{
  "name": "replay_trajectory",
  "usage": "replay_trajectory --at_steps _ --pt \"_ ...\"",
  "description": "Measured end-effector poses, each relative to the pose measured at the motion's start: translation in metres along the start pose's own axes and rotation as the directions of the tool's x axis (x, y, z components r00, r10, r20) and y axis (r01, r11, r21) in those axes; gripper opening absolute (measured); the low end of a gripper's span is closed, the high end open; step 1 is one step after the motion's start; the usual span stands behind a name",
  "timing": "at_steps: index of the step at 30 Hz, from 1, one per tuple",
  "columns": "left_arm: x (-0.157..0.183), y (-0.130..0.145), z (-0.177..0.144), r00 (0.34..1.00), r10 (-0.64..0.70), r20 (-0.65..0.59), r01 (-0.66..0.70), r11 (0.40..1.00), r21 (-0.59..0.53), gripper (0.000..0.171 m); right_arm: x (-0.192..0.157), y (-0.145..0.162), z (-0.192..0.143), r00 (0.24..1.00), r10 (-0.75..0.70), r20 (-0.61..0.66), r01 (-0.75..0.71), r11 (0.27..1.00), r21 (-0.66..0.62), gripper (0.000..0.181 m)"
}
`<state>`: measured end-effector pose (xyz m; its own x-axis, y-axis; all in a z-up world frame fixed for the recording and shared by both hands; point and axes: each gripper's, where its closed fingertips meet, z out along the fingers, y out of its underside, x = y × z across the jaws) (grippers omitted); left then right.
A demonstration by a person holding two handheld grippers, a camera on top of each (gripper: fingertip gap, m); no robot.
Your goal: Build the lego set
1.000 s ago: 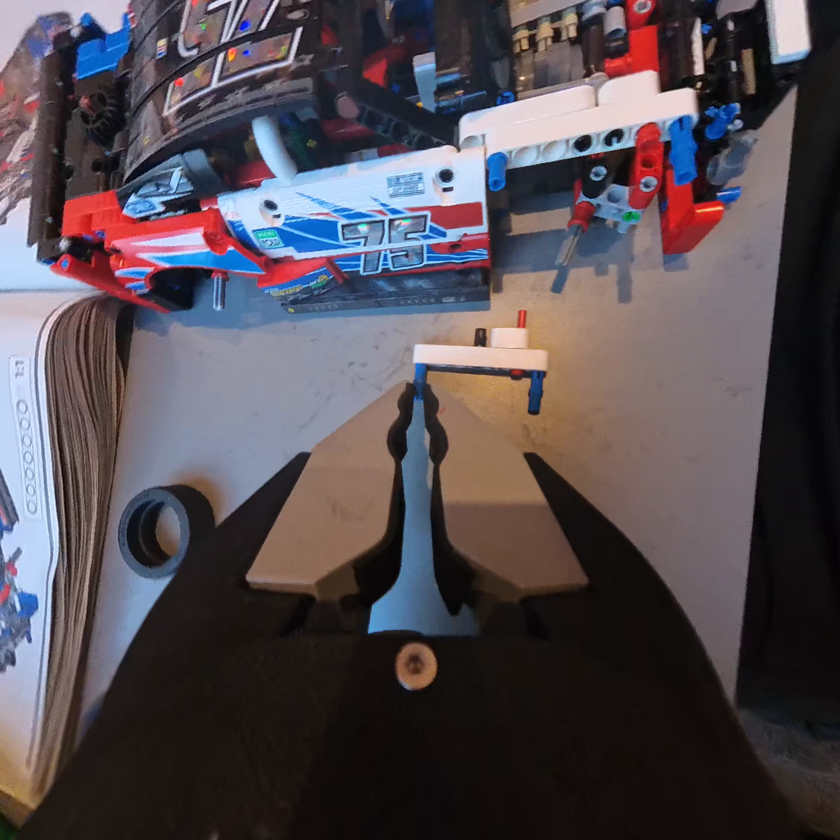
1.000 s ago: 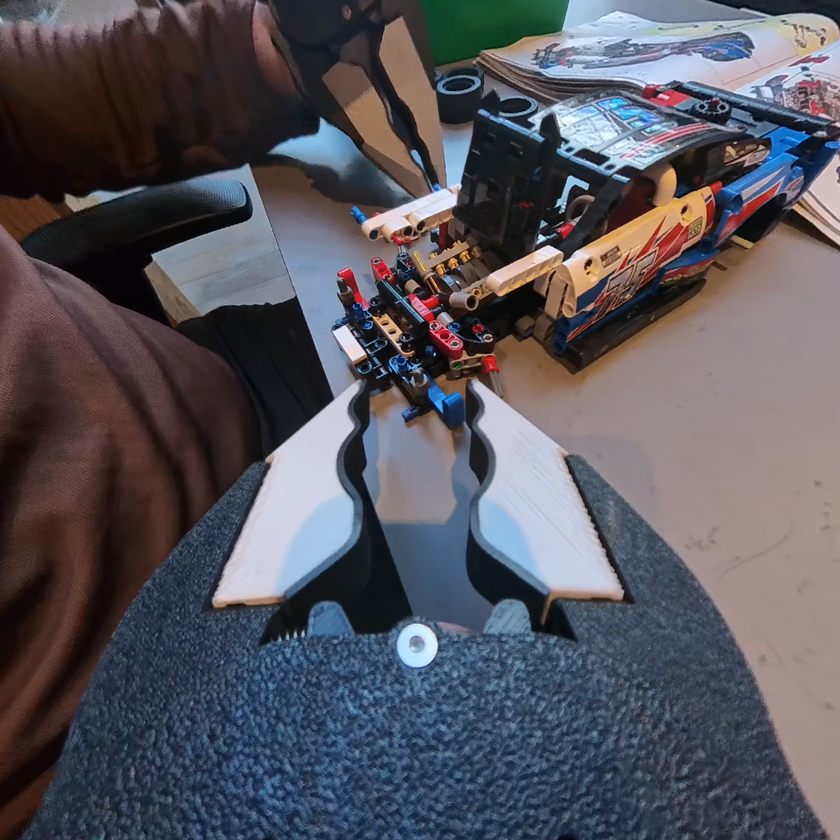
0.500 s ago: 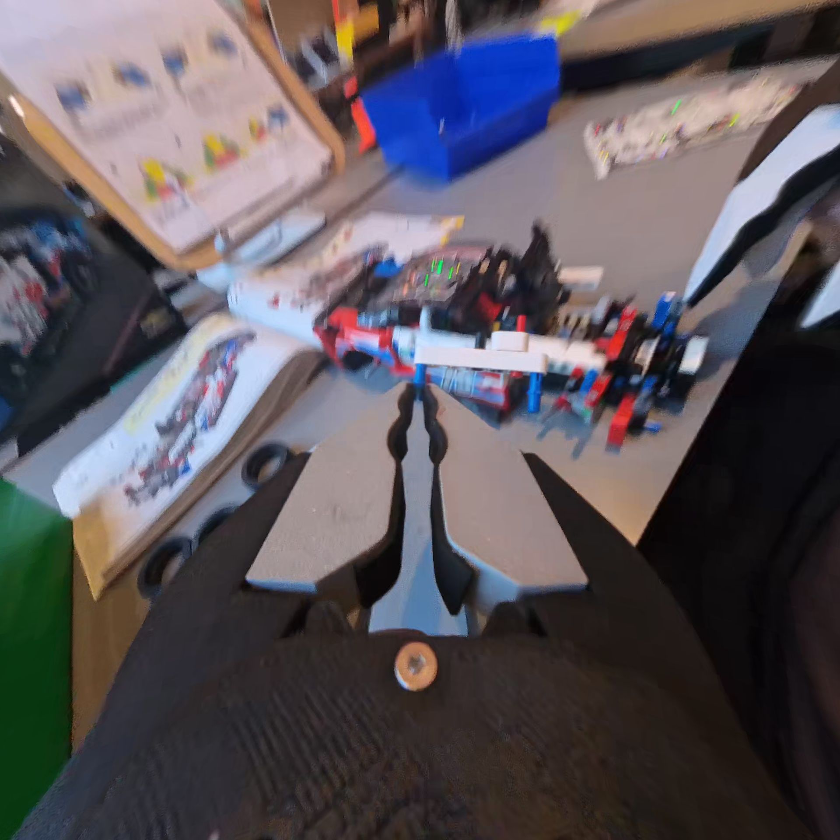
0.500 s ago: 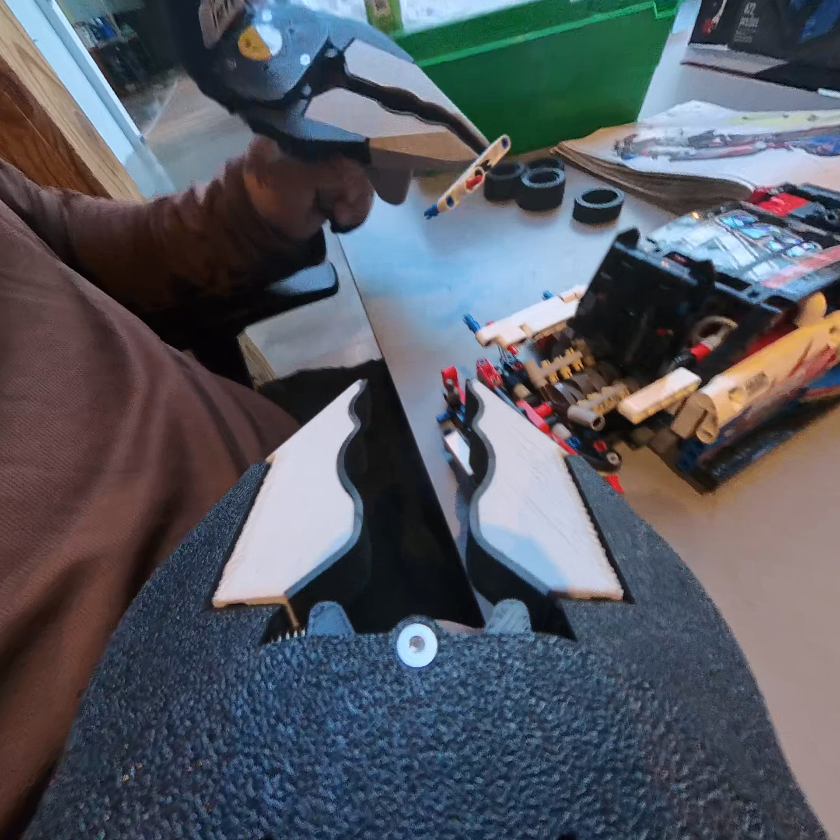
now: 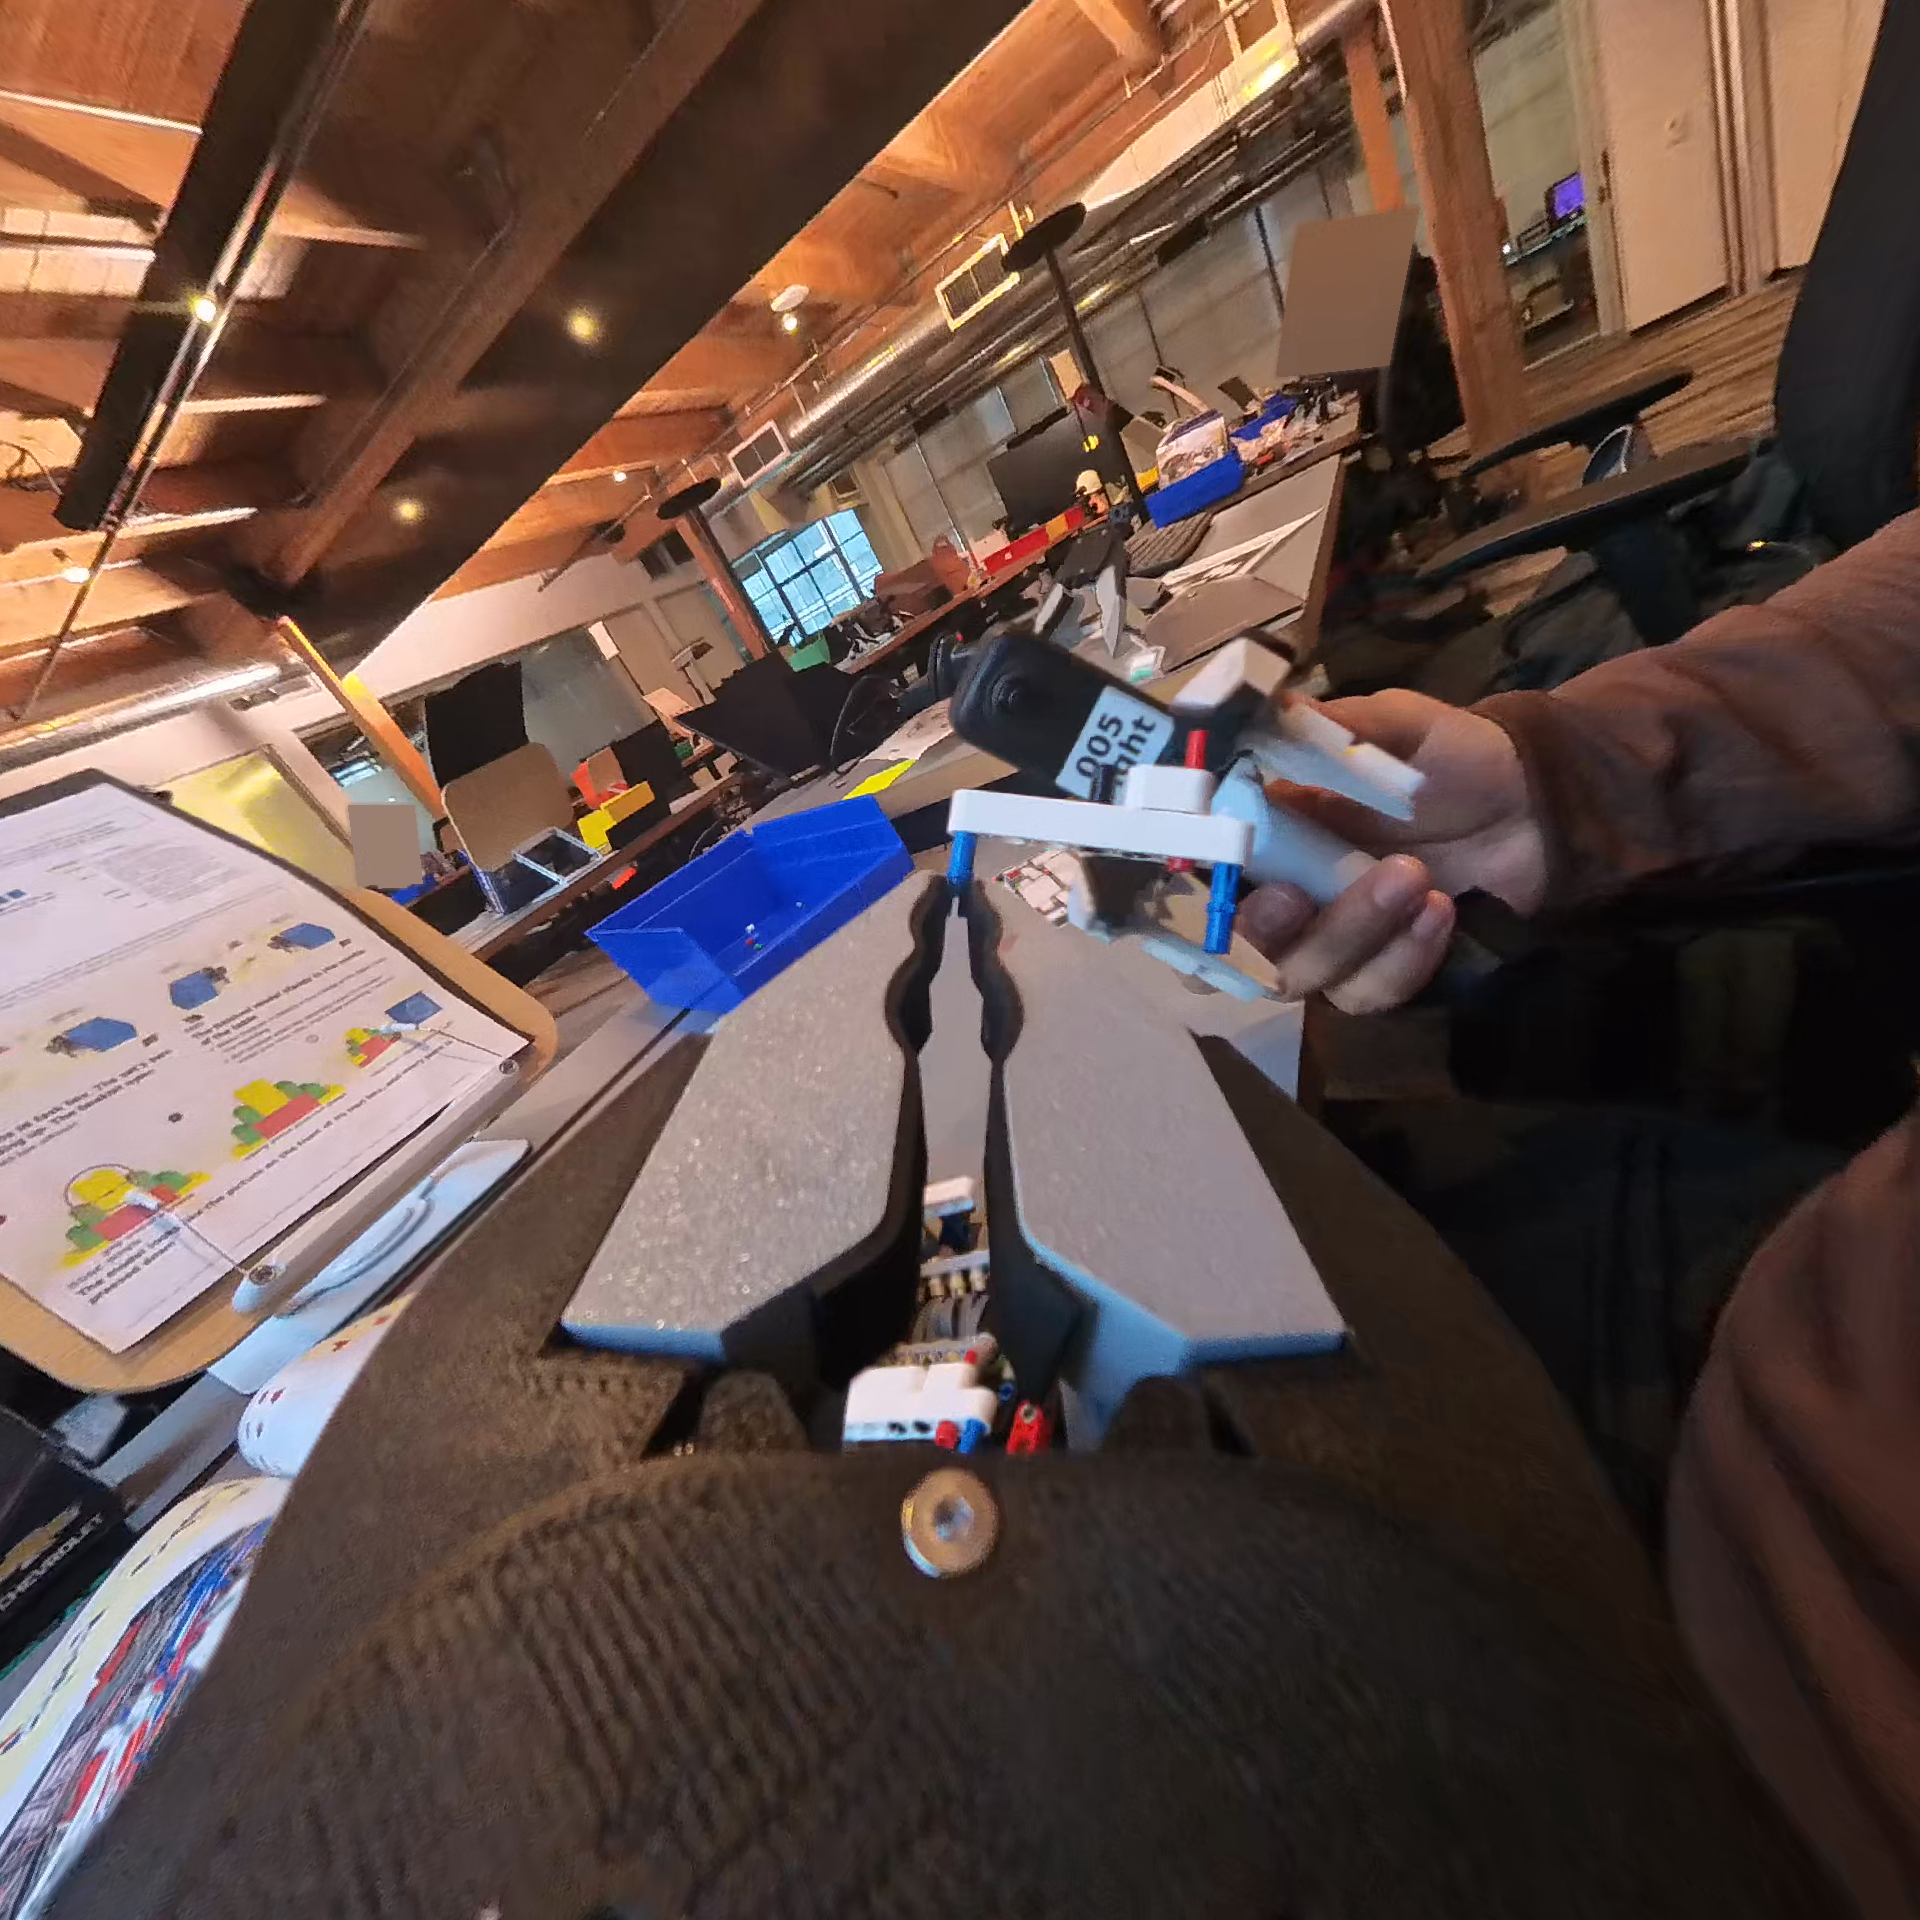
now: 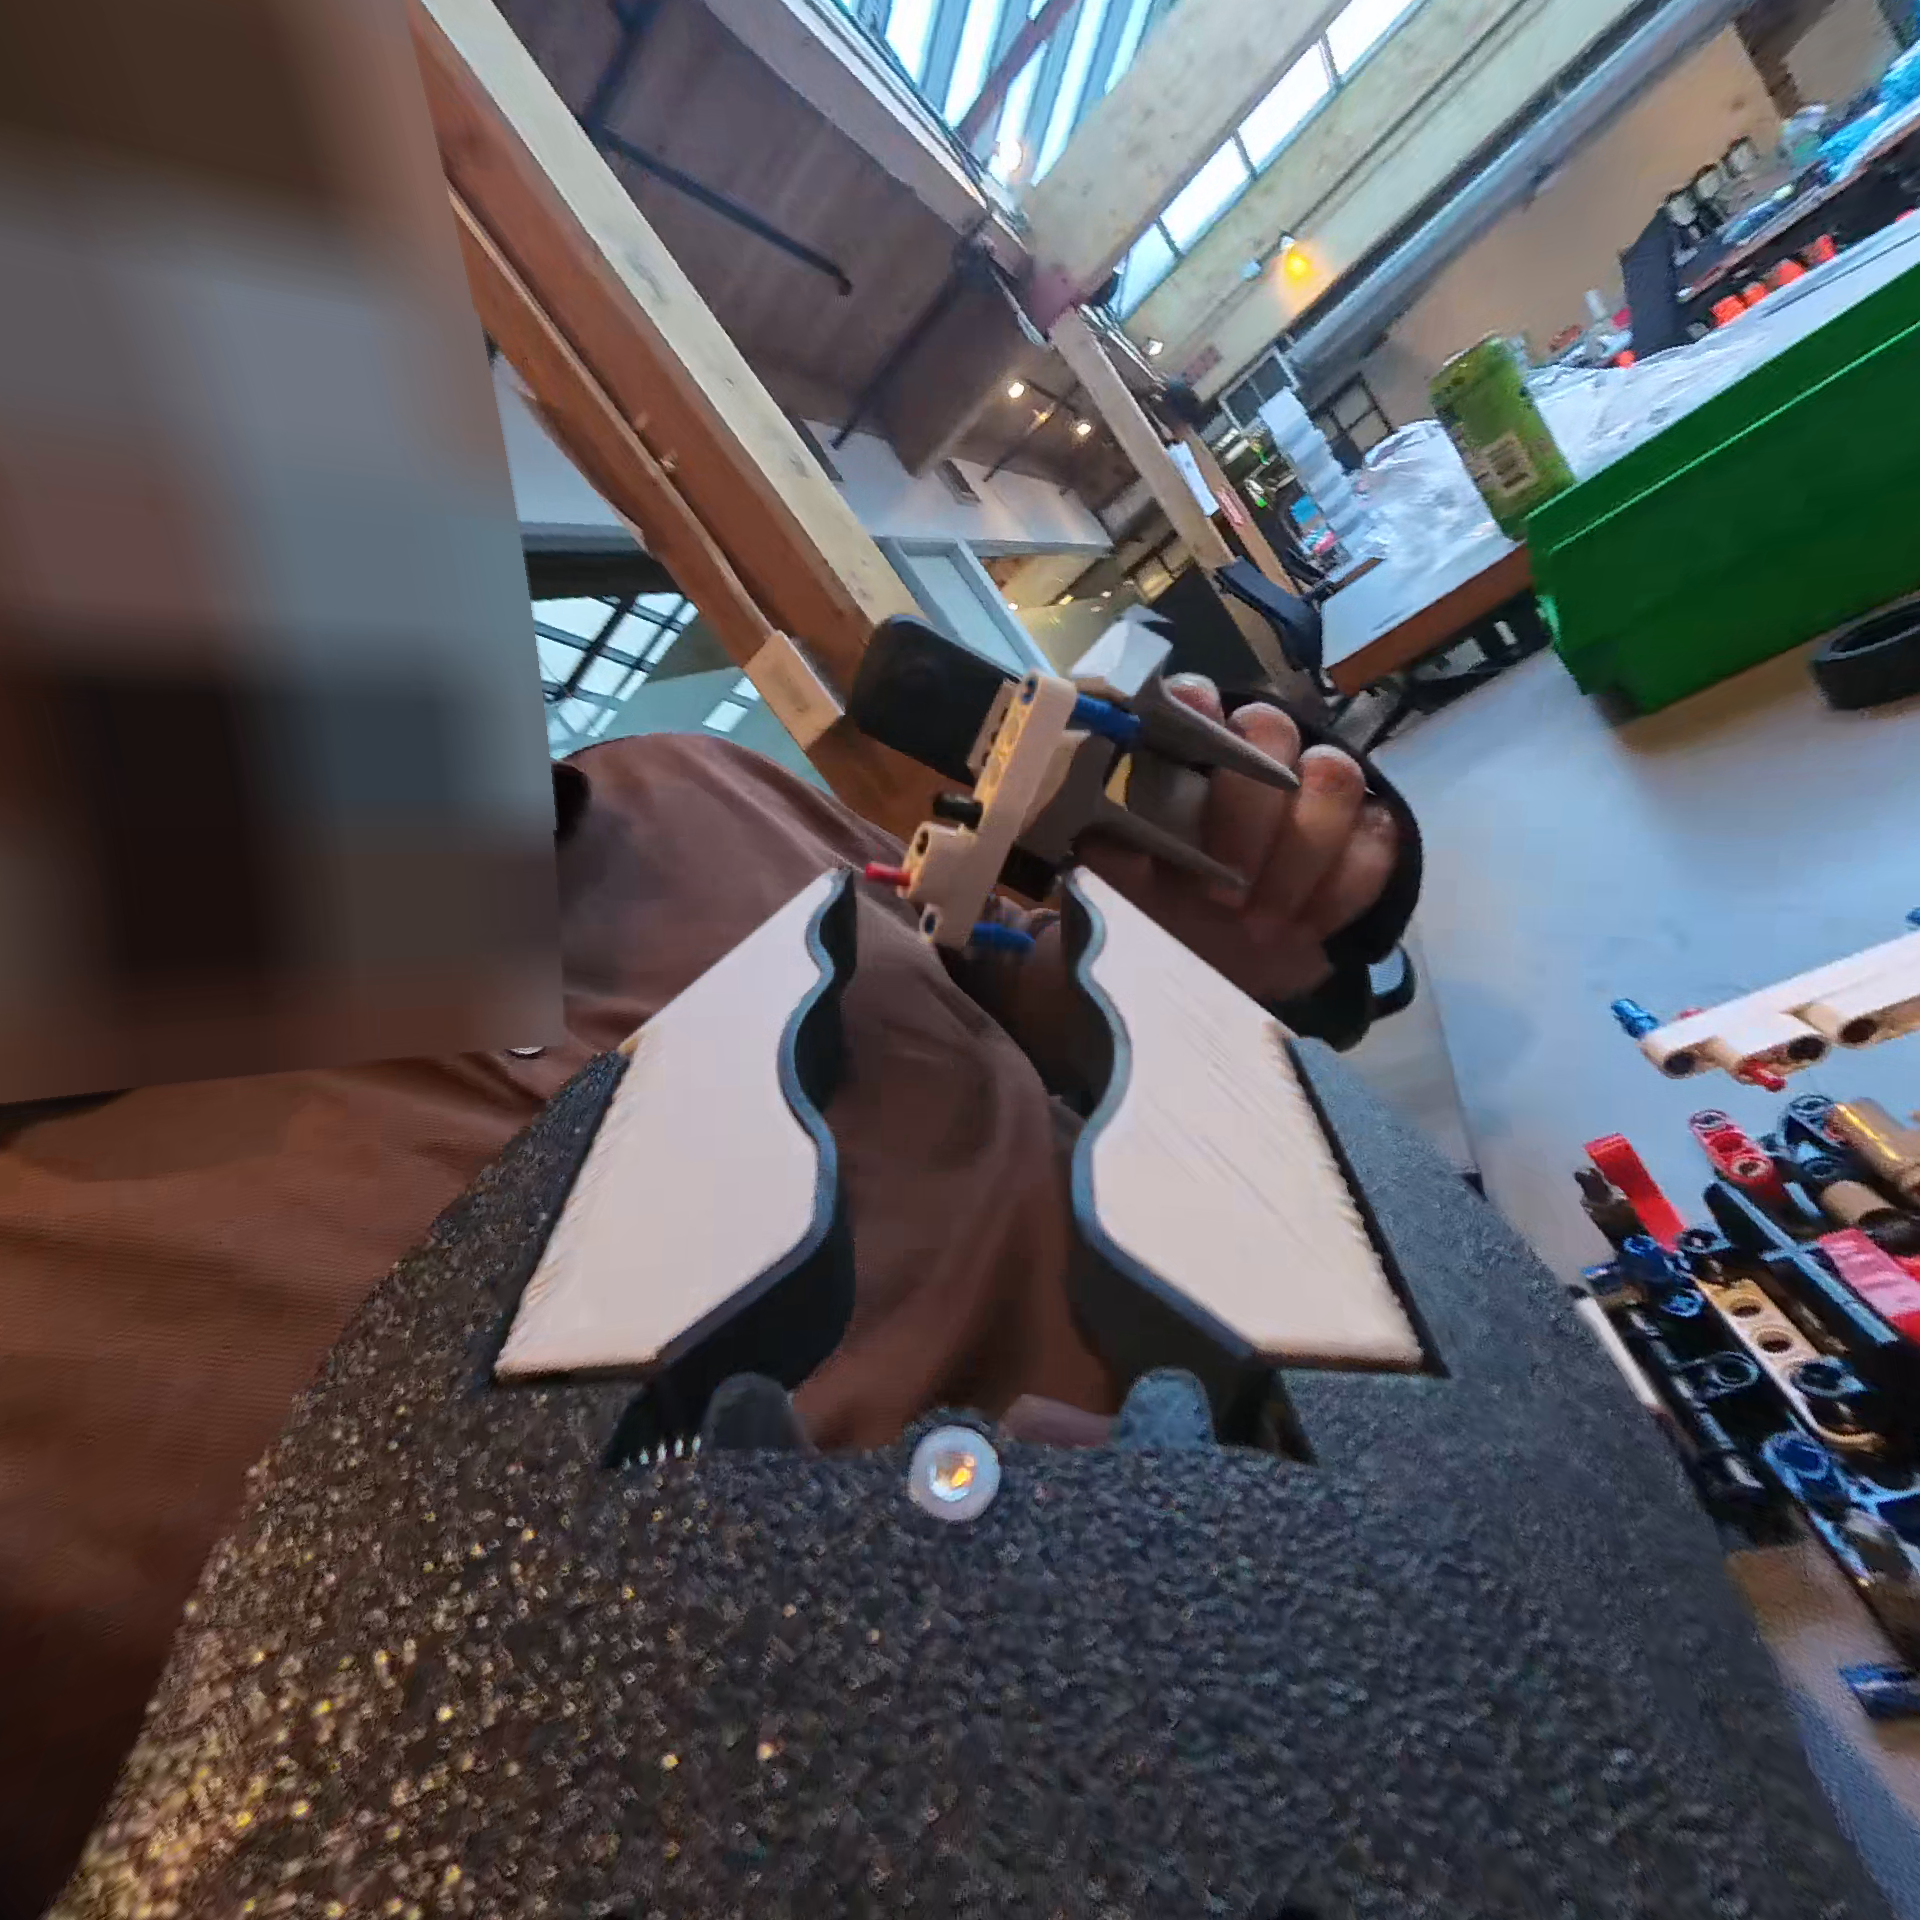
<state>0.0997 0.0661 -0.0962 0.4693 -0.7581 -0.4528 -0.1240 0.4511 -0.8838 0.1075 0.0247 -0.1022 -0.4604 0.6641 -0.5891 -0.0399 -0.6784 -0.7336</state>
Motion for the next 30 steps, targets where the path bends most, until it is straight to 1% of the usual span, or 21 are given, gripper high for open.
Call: replay_trajectory --at_steps 3,5,6,8,10,13,15,17,18,19,20,21,22,23,24,25,26,28,29,30 --pt "0.002 0.006 0.006 0.999 0.006 0.034 -0.006 1.0 -0.011 0.001 -0.001 0.002 0.001 1.0 0.01 0.025 -0.009 1.0 -0.013 0.042" --pt "-0.003 0.014 0.008 0.997 0.0 0.083 0.003 1.0 -0.03 0.001 0.003 0.006 0.001 1.0 -0.025 -0.012 0.024 0.999 -0.041 0.037" --pt "-0.005 0.02 0.009 0.995 -0.003 0.104 0.008 0.999 -0.044 0.001 0.007 0.006 0.001 0.998 -0.048 -0.044 0.046 0.998 -0.048 0.032" --pt "-0.004 0.028 0.011 0.993 -0.002 0.116 0.009 0.998 -0.064 0.001 0.019 0.002 -0.004 0.987 -0.091 -0.135 0.087 0.996 -0.039 0.016" --pt "-0.005 0.036 0.013 0.992 -0.013 0.126 0.025 0.995 -0.092 0.001 0.027 -0.001 -0.01 0.979 -0.087 -0.184 0.082 0.996 -0.038 0.016" --pt "-0.006 0.046 0.015 0.99 -0.09 0.106 0.103 0.987 -0.123 0.0 0.036 -0.006 -0.021 0.962 -0.091 -0.257 0.087 0.996 -0.027 0.016" --pt "-0.011 0.059 0.015 0.981 -0.154 0.118 0.174 0.969 -0.178 0.0 0.047 -0.007 -0.03 0.925 -0.132 -0.358 0.113 0.991 -0.073 0.016" --pt "-0.017 0.066 0.01 0.972 -0.203 0.123 0.224 0.953 -0.202 0.0 0.06 -0.007 -0.045 0.85 -0.218 -0.48 0.159 0.974 -0.16 0.015" --pt "-0.02 0.069 0.007 0.967 -0.221 0.125 0.244 0.947 -0.209 0.001 0.065 -0.006 -0.055 0.795 -0.275 -0.54 0.184 0.958 -0.218 0.016" --pt "-0.024 0.074 0.003 0.963 -0.234 0.133 0.26 0.938 -0.231 0.01 0.073 -0.004 -0.067 0.722 -0.34 -0.603 0.193 0.935 -0.296 0.015" --pt "-0.029 0.082 -0.002 0.958 -0.246 0.148 0.278 0.924 -0.264 0.013 0.084 0.0 -0.081 0.625 -0.415 -0.662 0.18 0.901 -0.395 0.015" --pt "-0.033 0.091 -0.006 0.952 -0.259 0.163 0.299 0.905 -0.303 0.013 0.095 0.005 -0.094 0.513 -0.501 -0.697 0.151 0.852 -0.502 0.015" --pt "-0.035 0.1 -0.01 0.944 -0.281 0.171 0.325 0.88 -0.346 0.016 0.106 0.008 -0.109 0.406 -0.589 -0.699 0.107 0.79 -0.604 0.015" --pt "-0.036 0.11 -0.015 0.935 -0.305 0.182 0.353 0.853 -0.386 0.023 0.114 0.013 -0.121 0.321 -0.666 -0.673 0.055 0.723 -0.689 0.015" --pt "-0.038 0.118 -0.019 0.924 -0.329 0.197 0.382 0.826 -0.414 0.029 0.122 0.016 -0.128 0.269 -0.724 -0.635 0.006 0.661 -0.751 0.015" --pt "-0.038 0.123 -0.024 0.912 -0.357 0.201 0.41 0.805 -0.43 0.033 0.127 0.019 -0.129 0.246 -0.758 -0.604 -0.026 0.617 -0.786 0.015" --pt "-0.037 0.126 -0.027 0.899 -0.392 0.196 0.438 0.786 -0.436 0.036 0.13 0.023 -0.125 0.257 -0.772 -0.581 -0.038 0.593 -0.804 0.015" --pt "-0.03 0.125 -0.032 0.869 -0.471 0.151 0.486 0.758 -0.435 0.044 0.133 0.028 -0.112 0.294 -0.781 -0.551 -0.03 0.568 -0.822 0.015" --pt "-0.025 0.123 -0.034 0.856 -0.505 0.114 0.5 0.749 -0.436 0.048 0.136 0.028 -0.109 0.294 -0.795 -0.531 -0.03 0.547 -0.836 0.015" --pt "-0.02 0.122 -0.036 0.848 -0.522 0.09 0.504 0.742 -0.442 0.048 0.137 0.026 -0.109 0.287 -0.813 -0.507 -0.038 0.519 -0.854 0.015"
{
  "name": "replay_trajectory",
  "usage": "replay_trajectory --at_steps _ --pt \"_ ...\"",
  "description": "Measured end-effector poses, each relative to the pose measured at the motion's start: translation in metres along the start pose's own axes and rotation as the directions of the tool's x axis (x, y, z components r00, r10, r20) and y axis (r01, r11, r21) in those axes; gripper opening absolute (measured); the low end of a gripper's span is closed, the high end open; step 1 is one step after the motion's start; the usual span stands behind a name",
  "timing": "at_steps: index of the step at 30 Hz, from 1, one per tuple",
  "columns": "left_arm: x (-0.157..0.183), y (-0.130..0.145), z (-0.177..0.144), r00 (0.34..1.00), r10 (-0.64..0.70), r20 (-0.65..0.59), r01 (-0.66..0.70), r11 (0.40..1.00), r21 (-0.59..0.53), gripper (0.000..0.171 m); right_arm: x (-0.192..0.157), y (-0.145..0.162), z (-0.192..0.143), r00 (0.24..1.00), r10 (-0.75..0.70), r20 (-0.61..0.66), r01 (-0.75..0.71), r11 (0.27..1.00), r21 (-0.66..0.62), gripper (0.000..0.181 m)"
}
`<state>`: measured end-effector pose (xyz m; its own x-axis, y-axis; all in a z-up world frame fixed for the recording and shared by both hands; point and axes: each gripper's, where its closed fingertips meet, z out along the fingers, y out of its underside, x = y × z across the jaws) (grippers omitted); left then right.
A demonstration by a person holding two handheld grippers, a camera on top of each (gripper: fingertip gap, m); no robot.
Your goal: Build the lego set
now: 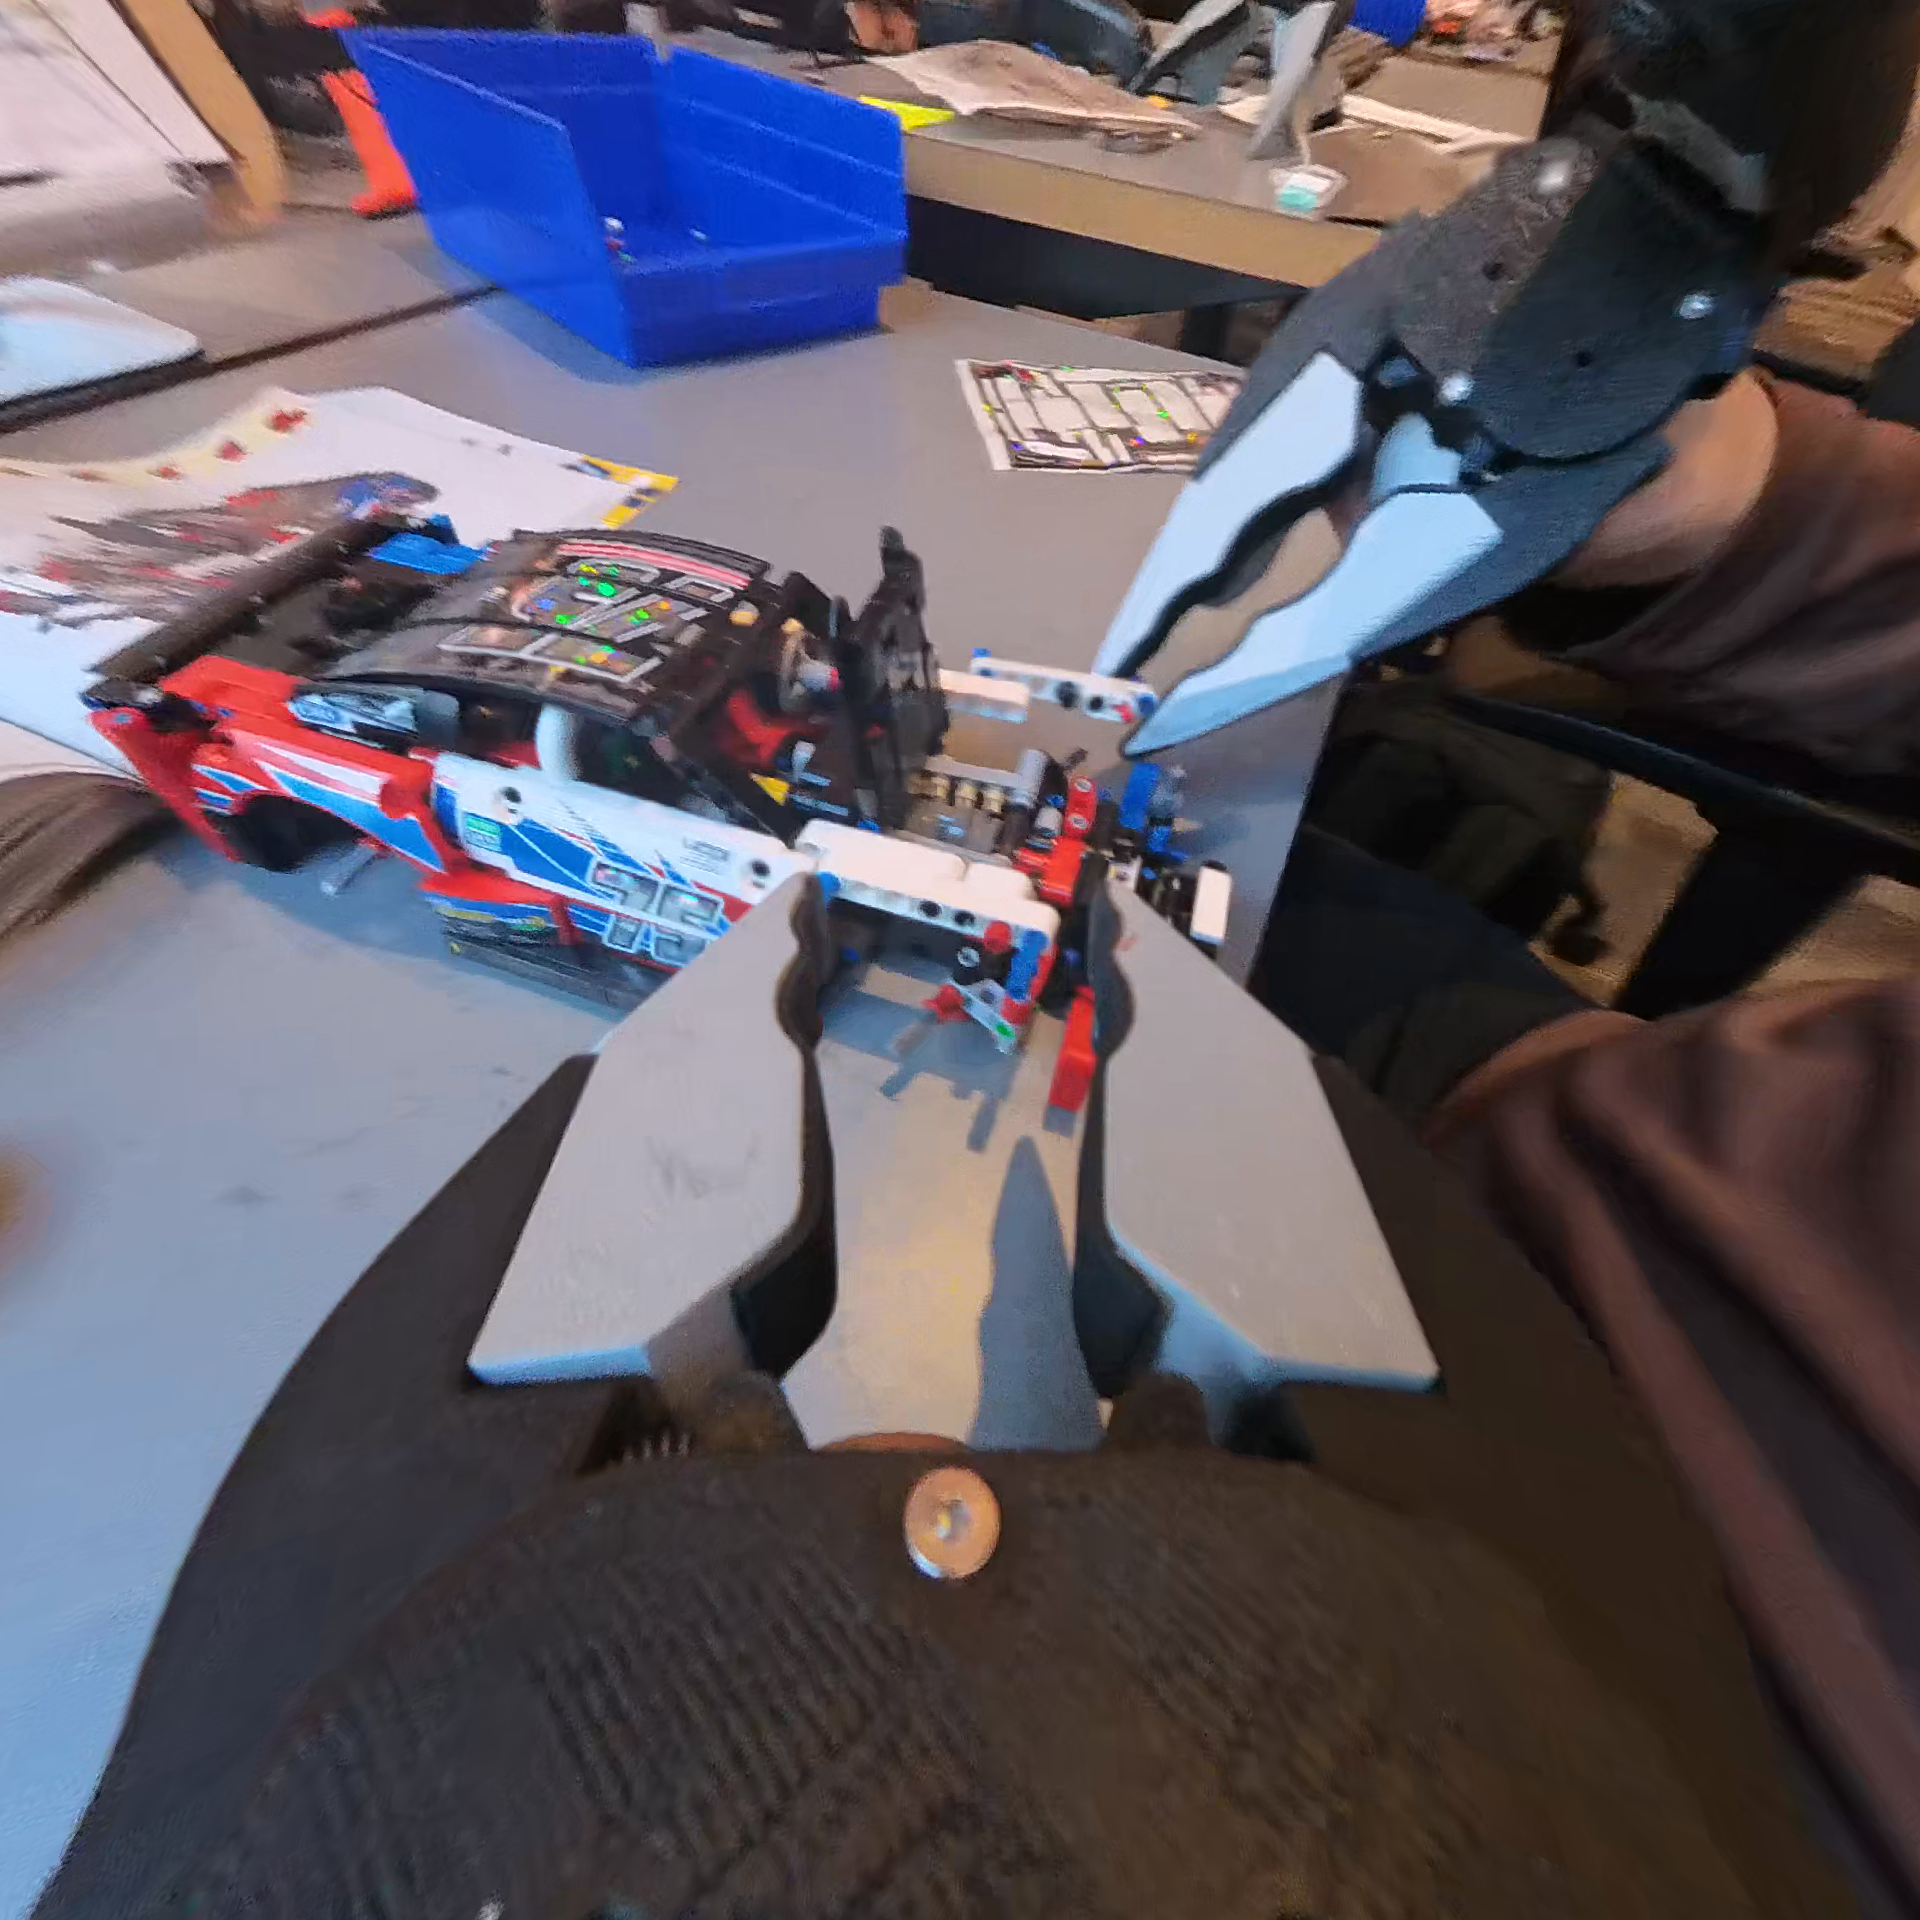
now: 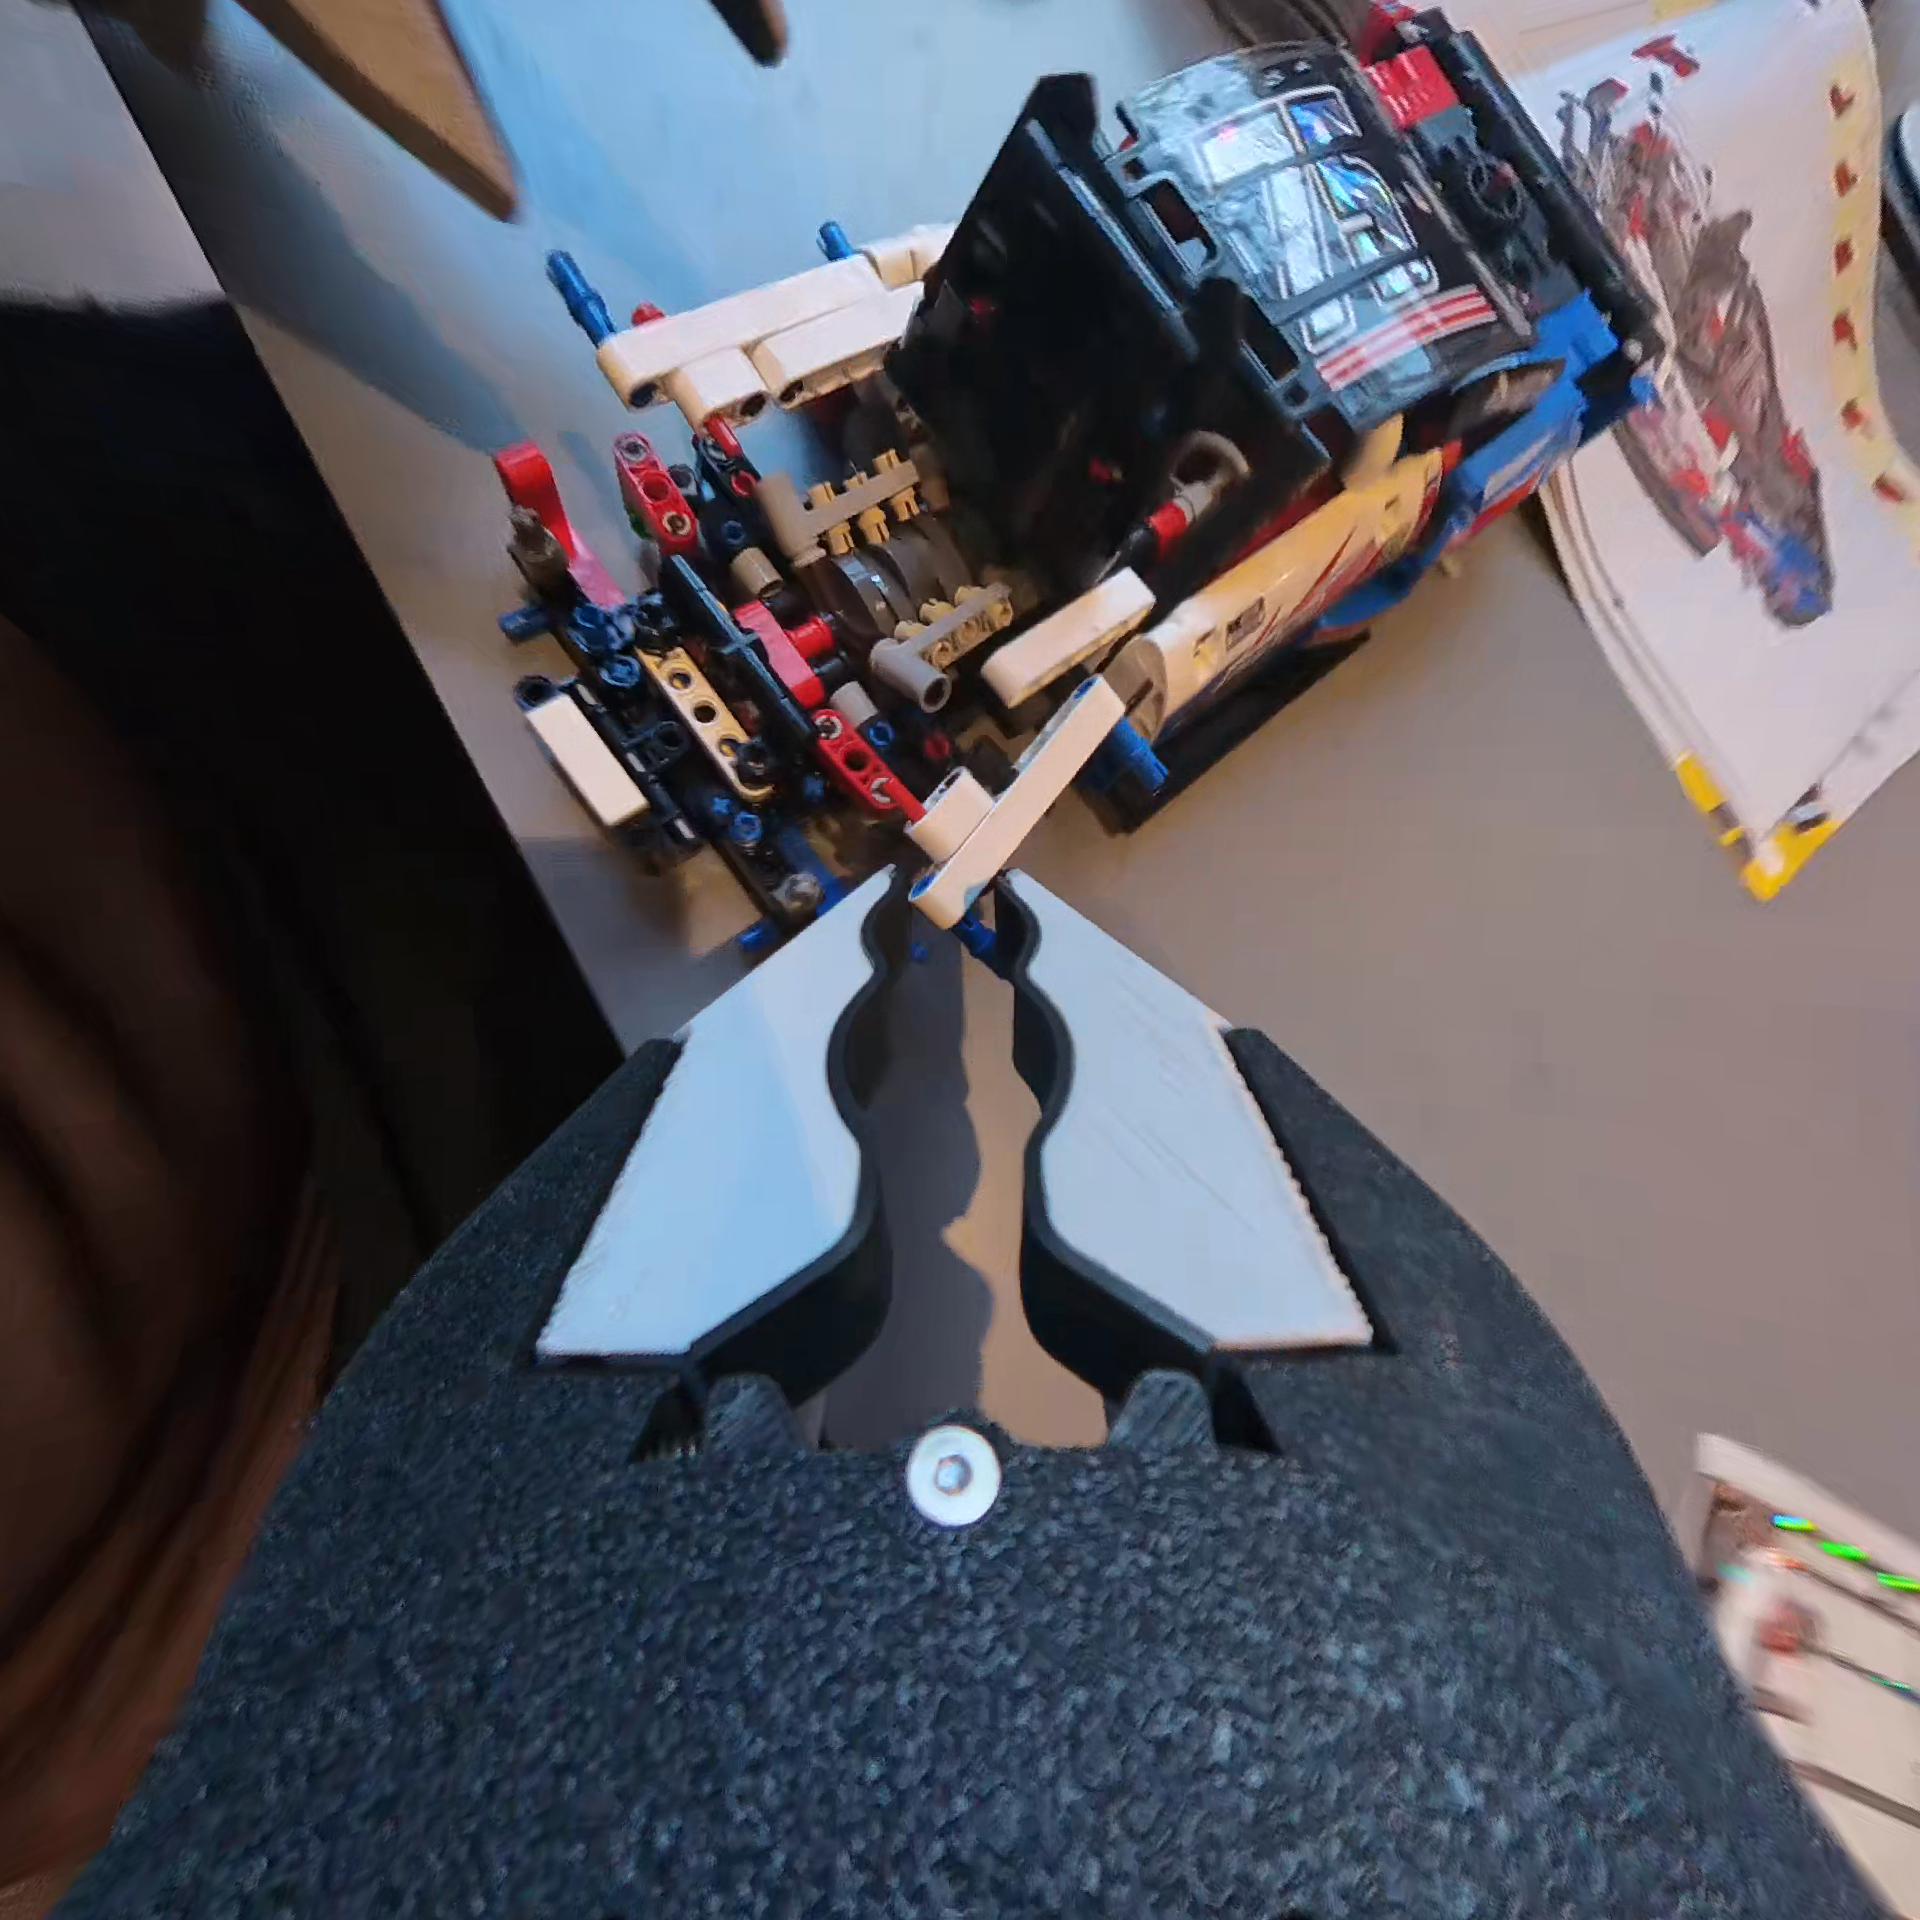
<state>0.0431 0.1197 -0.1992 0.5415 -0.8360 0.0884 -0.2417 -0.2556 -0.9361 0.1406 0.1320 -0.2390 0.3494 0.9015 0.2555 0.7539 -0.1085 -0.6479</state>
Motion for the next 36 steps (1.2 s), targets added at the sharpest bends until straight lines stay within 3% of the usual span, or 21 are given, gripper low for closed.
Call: replay_trajectory --at_steps 4,14,24,29,32,36 --pt "-0.004 0.015 -0.003 1.0 0.016 0.027 -0.015 0.999 -0.042 0.053 0.004 -0.003 0.005 0.997 -0.074 -0.014 0.073 0.996 -0.047 0.015" --pt "0.004 0.025 0.009 0.997 0.051 0.053 -0.044 0.99 -0.132 0.056 0.007 -0.007 0.005 0.997 -0.065 -0.034 0.064 0.997 -0.042 0.015" --pt "0.006 0.023 0.013 0.995 0.046 0.087 -0.033 0.989 -0.144 0.056 0.006 -0.005 -0.004 0.997 -0.05 -0.064 0.05 0.999 -0.002 0.015" --pt "-0.005 0.005 0.012 0.968 0.116 0.223 -0.086 0.986 -0.14 0.062 0.015 0.006 -0.002 0.996 -0.005 -0.087 0.005 1.0 0.0 0.015" --pt "-0.007 0.012 0.021 0.965 0.075 0.253 -0.026 0.981 -0.193 0.076 0.021 0.021 -0.001 0.995 0.04 -0.094 -0.043 0.999 -0.021 0.015" --pt "-0.008 0.03 0.026 0.964 0.064 0.258 0.003 0.968 -0.25 0.079 0.021 0.039 0.003 0.984 0.173 -0.032 -0.173 0.984 -0.027 0.015"
